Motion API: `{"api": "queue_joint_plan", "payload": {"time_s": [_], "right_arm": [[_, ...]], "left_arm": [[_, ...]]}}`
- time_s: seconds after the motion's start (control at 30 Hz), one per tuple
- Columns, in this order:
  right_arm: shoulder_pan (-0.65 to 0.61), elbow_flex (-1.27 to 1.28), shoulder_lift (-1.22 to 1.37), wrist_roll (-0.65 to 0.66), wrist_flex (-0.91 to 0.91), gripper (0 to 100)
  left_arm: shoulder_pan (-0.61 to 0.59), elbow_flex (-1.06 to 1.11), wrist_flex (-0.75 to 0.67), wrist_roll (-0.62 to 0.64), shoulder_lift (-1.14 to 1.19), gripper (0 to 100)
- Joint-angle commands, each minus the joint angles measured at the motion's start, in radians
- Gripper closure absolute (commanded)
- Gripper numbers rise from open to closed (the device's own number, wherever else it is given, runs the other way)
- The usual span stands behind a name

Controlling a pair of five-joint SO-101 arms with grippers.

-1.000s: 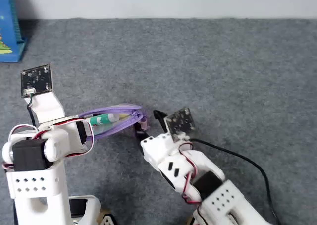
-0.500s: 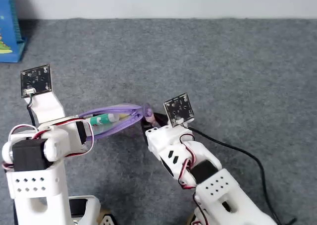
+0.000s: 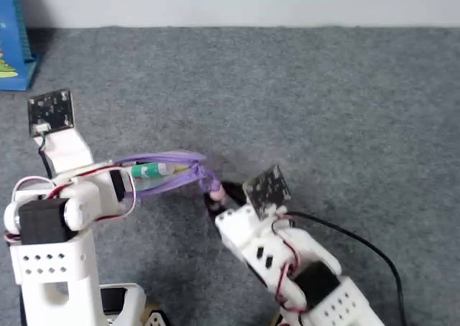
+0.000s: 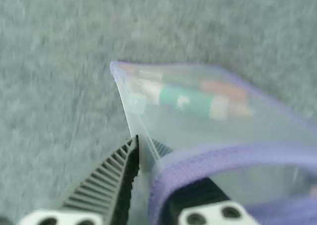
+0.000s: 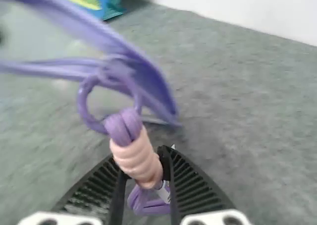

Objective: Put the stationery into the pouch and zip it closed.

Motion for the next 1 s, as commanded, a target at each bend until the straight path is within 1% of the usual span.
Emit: {"api": "queue_joint_plan", "payload": {"time_s": [0.0, 0.1, 0.2, 0.27, 0.4, 0.53, 0.57, 0.67, 0.83, 0.97], "right_arm": [[-0.094, -0.020, -0.196, 0.029, 0.174, 99.0], [-0.105, -0.014, -0.289, 0.035, 0.216, 99.0], [-0.116, -0.015, -0.300, 0.035, 0.254, 99.0], [-0.117, -0.020, -0.308, 0.035, 0.275, 99.1], [-0.116, -0.037, -0.308, 0.035, 0.285, 99.1], [-0.116, -0.037, -0.308, 0.035, 0.283, 99.1], [-0.116, -0.037, -0.308, 0.035, 0.283, 99.1], [-0.116, -0.037, -0.308, 0.035, 0.283, 99.1], [-0.113, -0.038, -0.308, 0.035, 0.283, 99.1], [-0.114, -0.077, -0.308, 0.035, 0.283, 99.1]], "left_arm": [[0.043, -0.005, -0.143, 0.008, 0.005, 99], [0.155, -0.004, -0.212, 0.005, 0.006, 99], [0.293, 0.004, -0.275, 0.005, 0.008, 97], [0.384, 0.042, -0.341, 0.006, 0.008, 92], [0.534, 0.156, -0.499, 0.006, 0.008, 79], [0.605, 0.236, -0.638, 0.002, 0.008, 68], [0.621, 0.240, -0.654, -0.014, 0.008, 66], [0.675, 0.228, -0.663, -0.115, 0.006, 62], [0.763, 0.173, -0.664, -0.201, 0.008, 61], [0.821, 0.159, -0.715, -0.219, 0.008, 61]]}}
